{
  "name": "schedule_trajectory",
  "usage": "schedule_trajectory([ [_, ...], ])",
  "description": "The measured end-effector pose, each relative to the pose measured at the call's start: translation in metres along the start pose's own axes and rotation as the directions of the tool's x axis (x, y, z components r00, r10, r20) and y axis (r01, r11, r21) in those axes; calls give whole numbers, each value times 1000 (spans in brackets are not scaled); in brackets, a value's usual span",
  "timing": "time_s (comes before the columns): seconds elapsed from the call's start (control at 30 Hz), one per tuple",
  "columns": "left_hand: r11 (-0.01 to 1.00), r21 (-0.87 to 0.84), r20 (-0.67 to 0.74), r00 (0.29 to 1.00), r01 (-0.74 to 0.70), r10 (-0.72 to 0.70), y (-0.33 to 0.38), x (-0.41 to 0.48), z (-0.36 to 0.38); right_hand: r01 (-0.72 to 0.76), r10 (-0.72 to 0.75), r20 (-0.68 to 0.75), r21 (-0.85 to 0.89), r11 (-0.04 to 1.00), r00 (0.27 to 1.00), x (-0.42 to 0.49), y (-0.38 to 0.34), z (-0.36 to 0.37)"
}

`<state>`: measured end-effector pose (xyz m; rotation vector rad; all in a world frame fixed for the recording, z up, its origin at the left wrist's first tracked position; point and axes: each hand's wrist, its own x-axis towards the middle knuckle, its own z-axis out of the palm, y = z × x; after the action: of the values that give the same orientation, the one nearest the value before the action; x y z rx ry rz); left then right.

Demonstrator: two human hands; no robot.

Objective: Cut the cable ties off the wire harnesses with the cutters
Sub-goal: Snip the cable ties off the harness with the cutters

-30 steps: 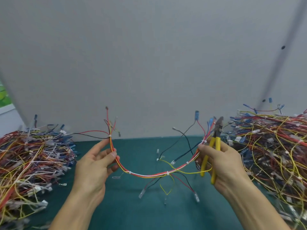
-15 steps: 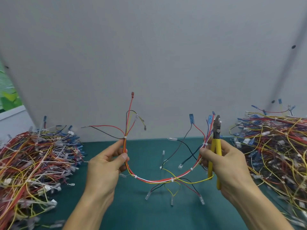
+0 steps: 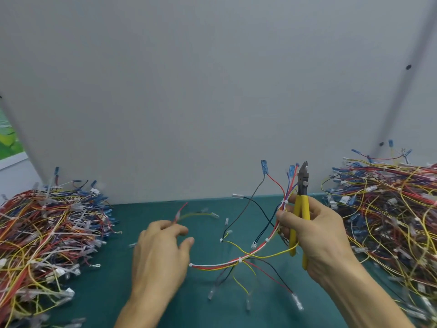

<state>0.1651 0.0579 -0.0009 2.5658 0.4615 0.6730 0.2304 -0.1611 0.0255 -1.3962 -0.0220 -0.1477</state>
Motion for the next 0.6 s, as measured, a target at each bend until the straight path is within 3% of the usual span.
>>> schedule_trajectory([
  [0.07,975,-150,27,985,-164,170,16,-8,1,-15,15,1,16,1000,1000,-1,-1,1],
  [0.17,874,-404,173,916,-270,363,39,-21,9,-44,43,9,53,998,999,-3,-3,2],
  [0.23,839,-441,228,865,-318,448,46,-29,17,-51,49,36,65,997,998,-4,-3,3],
  [0.3,833,-432,218,856,-346,468,50,-32,22,-41,35,90,61,997,995,-5,-2,5],
  [0.4,803,-573,155,941,-163,302,48,-31,22,12,-17,144,40,999,989,-8,-3,9],
  [0.5,690,-718,213,973,93,90,45,-25,21,129,-129,-17,-21,991,991,-6,-7,6],
  [0.6,599,-779,211,977,185,-29,43,-22,21,197,-214,-55,-221,955,975,-8,-11,2],
])
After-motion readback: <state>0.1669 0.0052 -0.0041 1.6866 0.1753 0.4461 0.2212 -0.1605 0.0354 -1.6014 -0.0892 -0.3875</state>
